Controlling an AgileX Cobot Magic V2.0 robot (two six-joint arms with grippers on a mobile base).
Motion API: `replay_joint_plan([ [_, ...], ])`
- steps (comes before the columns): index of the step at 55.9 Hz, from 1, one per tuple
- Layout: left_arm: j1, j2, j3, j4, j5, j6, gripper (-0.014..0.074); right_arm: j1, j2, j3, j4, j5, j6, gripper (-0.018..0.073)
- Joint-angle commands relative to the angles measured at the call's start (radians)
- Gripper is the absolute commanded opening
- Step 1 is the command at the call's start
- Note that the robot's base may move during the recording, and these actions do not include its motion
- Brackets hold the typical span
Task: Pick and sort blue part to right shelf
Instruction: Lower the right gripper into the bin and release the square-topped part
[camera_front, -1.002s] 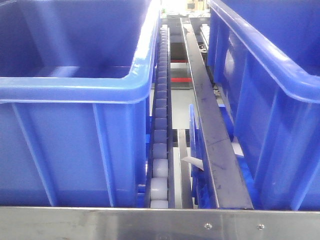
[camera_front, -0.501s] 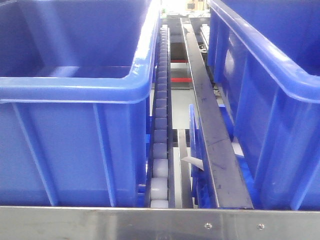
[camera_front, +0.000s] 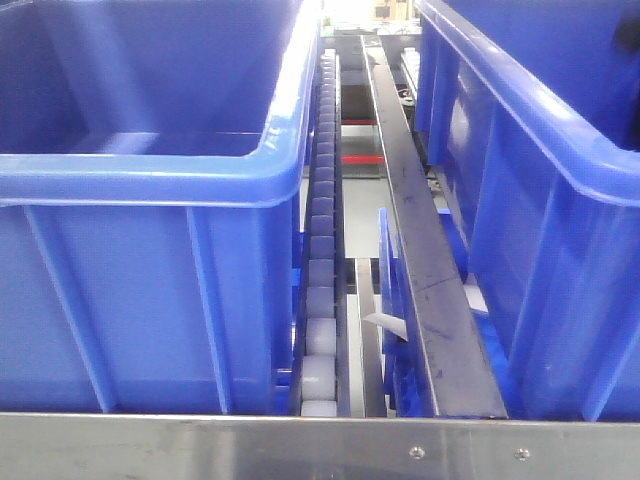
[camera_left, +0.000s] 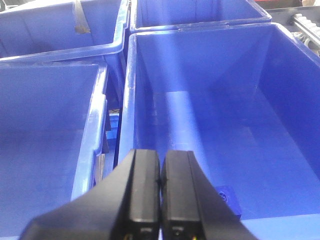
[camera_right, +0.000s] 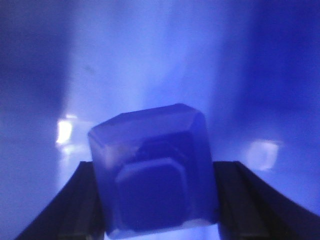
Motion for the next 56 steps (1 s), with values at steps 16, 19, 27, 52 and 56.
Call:
replay_joint_plan([
  [16, -0.007, 0.015, -0.025, 0.001, -0.071, -0.002, 0.0124, -0.024, 0.050, -0.037, -0.021, -0.049, 0.003, 0.0372],
  [19, -0.007, 0.015, -0.025, 0.001, -0.071, -0.002, 0.0124, -0.024, 0.049, -0.037, -0.021, -0.049, 0.003, 0.0467],
  [27, -0.007, 0.015, -0.025, 0.001, -0.071, -0.002, 0.0124, -0.024, 0.037, -0.037, -0.021, -0.049, 0.003, 0.0594],
  [52, -0.007, -0.111, -0.018, 0.101, 0.021, -0.004, 0.0124, -0.024, -0.248, 0.037, -0.037, -0.072, 0.003, 0.0288],
  [56, -0.007, -0.165, -0.005, 0.114, 0.055, -0.004, 0.0124, -0.024, -0.333, 0.097, -0.037, -0.102, 0.002, 0.0156],
])
